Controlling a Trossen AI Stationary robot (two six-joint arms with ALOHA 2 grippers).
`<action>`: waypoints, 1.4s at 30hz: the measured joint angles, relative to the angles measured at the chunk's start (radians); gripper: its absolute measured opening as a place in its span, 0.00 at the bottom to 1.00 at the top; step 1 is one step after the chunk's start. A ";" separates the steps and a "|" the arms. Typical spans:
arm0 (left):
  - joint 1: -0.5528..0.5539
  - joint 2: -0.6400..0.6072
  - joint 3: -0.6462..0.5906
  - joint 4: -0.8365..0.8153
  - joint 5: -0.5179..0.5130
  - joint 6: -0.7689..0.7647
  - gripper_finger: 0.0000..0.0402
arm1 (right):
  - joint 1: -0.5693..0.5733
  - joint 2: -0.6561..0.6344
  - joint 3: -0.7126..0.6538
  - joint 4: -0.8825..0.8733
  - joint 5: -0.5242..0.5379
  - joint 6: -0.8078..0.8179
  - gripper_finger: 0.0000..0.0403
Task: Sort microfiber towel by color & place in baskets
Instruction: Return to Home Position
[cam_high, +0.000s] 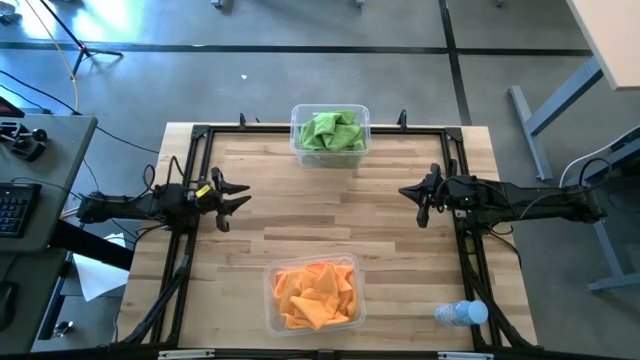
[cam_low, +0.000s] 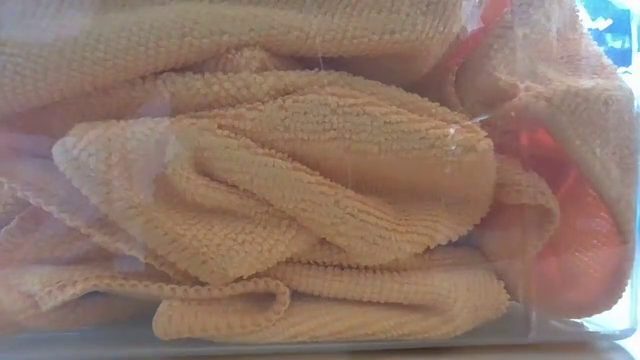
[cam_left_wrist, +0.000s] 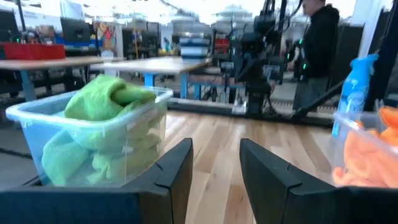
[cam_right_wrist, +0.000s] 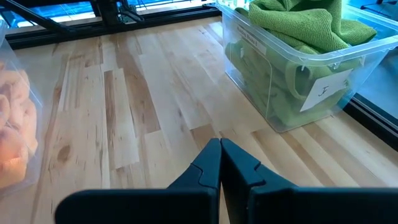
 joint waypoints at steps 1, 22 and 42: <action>0.000 -0.017 0.000 0.000 0.000 0.005 0.30 | 0.000 0.000 0.000 0.000 0.000 0.000 0.00; 0.000 0.010 0.001 0.000 -0.009 0.018 0.30 | 0.000 0.046 0.000 0.010 -0.063 -0.081 0.00; 0.000 0.017 0.001 0.000 -0.009 0.018 0.30 | 0.000 0.133 0.000 0.141 -0.180 -0.235 0.00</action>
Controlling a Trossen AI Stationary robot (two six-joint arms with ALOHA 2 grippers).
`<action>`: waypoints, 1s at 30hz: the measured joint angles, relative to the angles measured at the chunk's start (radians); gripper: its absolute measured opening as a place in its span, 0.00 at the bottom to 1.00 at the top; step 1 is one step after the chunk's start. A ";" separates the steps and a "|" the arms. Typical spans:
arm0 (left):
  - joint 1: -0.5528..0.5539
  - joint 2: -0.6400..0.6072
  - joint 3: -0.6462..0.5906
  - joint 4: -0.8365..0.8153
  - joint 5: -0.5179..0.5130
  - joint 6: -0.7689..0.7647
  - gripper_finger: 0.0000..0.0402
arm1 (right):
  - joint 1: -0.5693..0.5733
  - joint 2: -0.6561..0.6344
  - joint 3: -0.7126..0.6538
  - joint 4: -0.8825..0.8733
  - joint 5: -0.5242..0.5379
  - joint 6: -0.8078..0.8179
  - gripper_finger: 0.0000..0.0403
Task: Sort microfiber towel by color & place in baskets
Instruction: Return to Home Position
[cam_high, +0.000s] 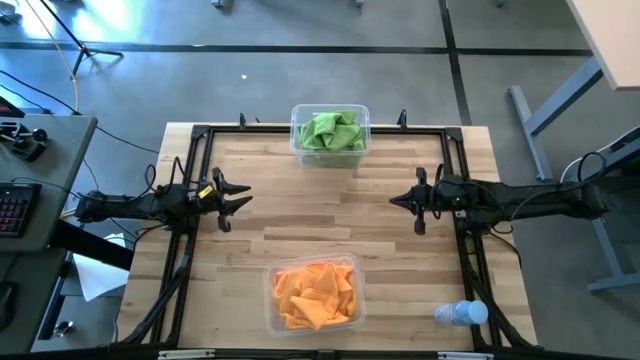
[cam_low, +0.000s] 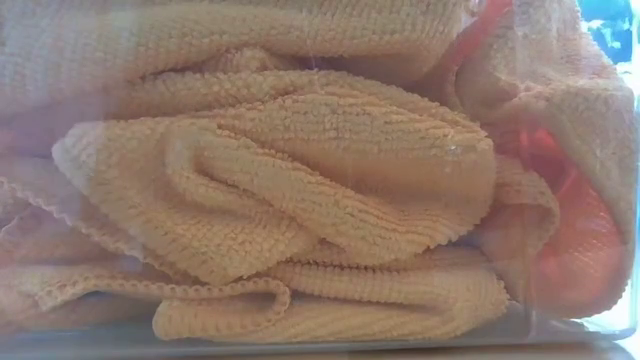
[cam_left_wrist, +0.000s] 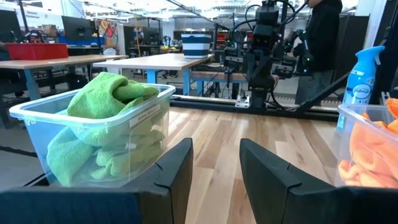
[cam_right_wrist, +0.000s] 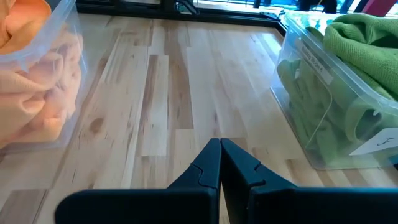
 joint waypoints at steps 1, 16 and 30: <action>0.000 0.000 0.000 0.000 0.000 0.000 0.30 | 0.000 0.000 0.000 0.000 0.000 0.000 0.00; 0.000 0.000 0.000 0.000 0.000 0.000 0.30 | 0.023 -0.106 -0.306 0.428 0.001 0.188 0.00; 0.000 0.000 0.000 0.000 0.000 0.000 0.30 | 0.023 -0.431 -0.328 0.282 -0.049 0.164 0.00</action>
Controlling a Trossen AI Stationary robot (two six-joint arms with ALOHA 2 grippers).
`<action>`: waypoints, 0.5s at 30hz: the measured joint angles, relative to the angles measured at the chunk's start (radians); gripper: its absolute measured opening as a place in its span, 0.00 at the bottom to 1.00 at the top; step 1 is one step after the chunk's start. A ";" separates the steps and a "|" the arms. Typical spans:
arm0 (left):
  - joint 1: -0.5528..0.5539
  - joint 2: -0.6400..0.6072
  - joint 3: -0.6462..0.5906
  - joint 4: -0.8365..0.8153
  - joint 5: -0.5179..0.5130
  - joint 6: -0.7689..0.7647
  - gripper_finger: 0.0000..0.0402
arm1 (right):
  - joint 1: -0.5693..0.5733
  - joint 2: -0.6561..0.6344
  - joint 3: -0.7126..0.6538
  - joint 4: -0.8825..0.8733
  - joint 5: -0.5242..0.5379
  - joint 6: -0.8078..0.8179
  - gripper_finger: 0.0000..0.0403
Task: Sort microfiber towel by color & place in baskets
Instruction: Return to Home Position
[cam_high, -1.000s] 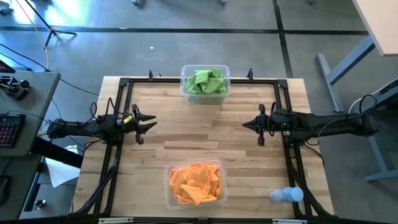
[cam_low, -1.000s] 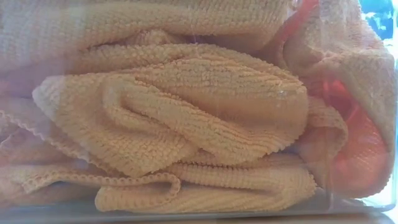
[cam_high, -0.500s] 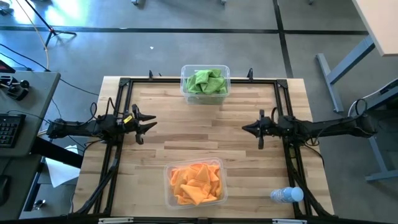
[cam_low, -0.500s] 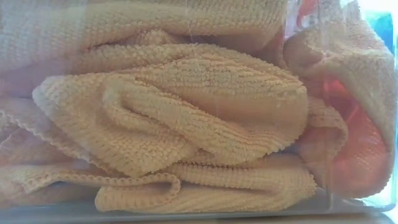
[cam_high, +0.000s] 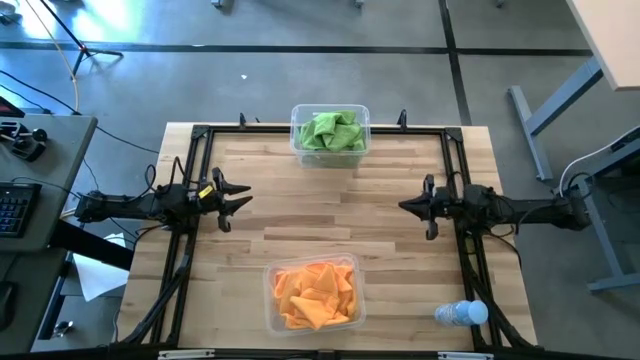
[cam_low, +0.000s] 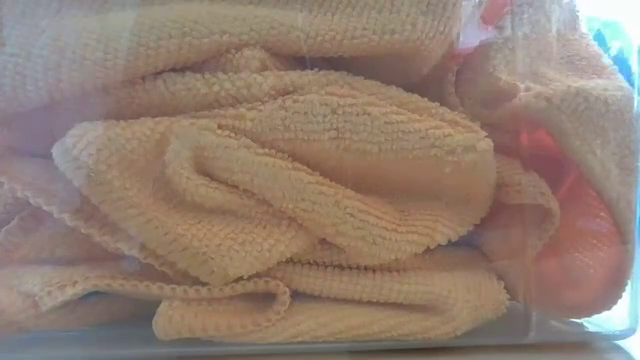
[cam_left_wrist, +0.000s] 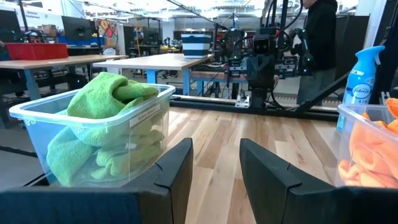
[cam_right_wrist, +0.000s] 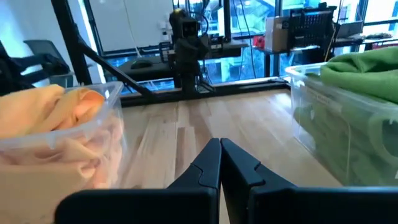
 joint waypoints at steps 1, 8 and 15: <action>0.000 0.000 0.000 0.000 0.000 0.000 0.30 | 0.000 -0.024 0.000 -0.023 -0.001 0.008 0.00; 0.000 0.000 0.000 0.000 0.000 0.000 0.30 | 0.000 -0.168 0.000 -0.105 -0.025 0.012 0.00; 0.000 0.000 0.000 0.001 0.000 0.000 0.30 | 0.000 -0.166 -0.023 -0.094 -0.059 -0.001 0.00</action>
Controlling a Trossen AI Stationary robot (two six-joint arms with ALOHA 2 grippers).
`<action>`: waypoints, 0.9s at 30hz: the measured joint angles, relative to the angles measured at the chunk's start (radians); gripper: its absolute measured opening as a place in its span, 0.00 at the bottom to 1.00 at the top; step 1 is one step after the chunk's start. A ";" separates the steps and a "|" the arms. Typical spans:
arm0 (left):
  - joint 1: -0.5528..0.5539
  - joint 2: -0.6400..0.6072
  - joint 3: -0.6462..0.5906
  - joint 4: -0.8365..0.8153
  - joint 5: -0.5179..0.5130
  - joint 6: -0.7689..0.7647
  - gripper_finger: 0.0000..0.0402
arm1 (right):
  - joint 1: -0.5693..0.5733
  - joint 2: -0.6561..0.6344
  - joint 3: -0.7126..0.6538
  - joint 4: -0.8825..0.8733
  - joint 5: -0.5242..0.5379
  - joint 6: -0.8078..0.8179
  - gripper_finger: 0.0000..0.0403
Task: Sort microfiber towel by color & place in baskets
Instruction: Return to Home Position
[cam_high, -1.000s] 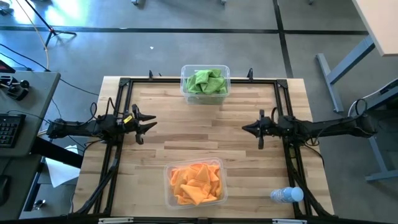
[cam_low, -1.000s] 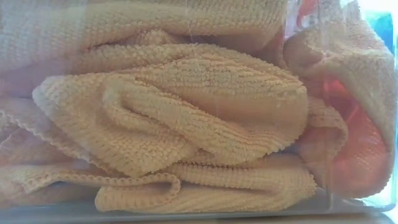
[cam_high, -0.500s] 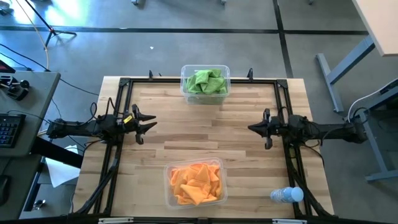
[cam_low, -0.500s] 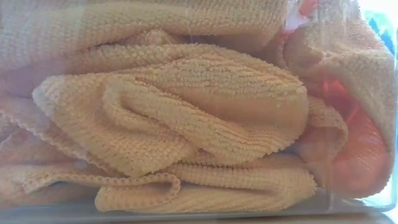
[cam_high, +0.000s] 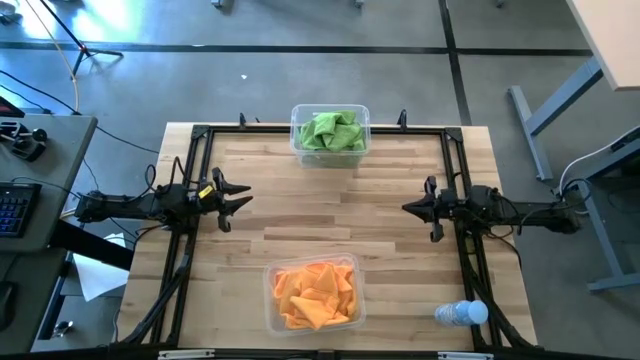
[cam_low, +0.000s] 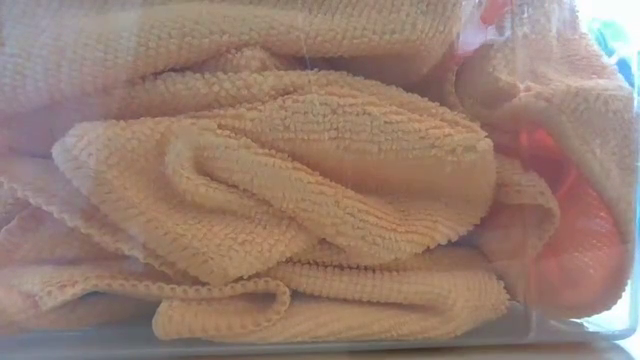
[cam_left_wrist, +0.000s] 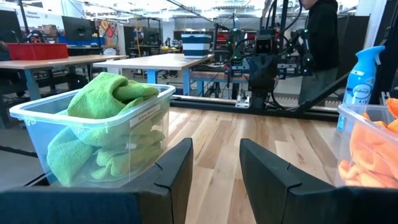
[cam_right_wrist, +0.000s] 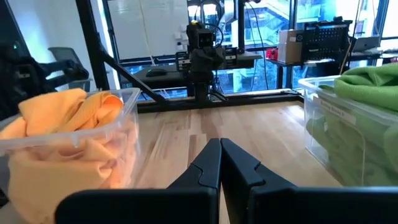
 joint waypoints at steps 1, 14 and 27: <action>0.000 0.000 0.000 0.000 0.000 0.000 0.30 | 0.000 0.000 0.000 0.000 -0.001 -0.009 0.00; 0.000 0.000 0.000 -0.001 0.000 0.000 0.30 | 0.000 0.002 0.000 0.000 -0.005 -0.032 0.00; 0.000 0.000 0.000 0.000 0.000 0.000 0.30 | 0.000 0.002 0.000 0.000 -0.004 -0.030 0.00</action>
